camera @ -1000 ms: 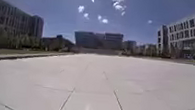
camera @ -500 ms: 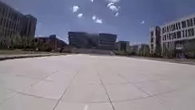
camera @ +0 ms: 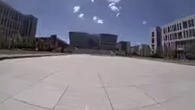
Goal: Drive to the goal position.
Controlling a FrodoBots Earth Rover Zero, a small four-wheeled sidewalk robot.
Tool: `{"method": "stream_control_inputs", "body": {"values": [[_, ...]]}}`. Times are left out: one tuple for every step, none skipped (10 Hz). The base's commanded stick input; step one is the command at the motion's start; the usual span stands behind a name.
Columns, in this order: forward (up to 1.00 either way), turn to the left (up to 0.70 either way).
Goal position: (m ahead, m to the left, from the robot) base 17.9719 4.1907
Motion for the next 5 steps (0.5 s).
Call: {"method": "stream_control_inputs", "body": {"values": [[0.50,0.00],[0.50,0.00],[0.50,0.00],[0.50,0.00],[0.50,0.00]]}}
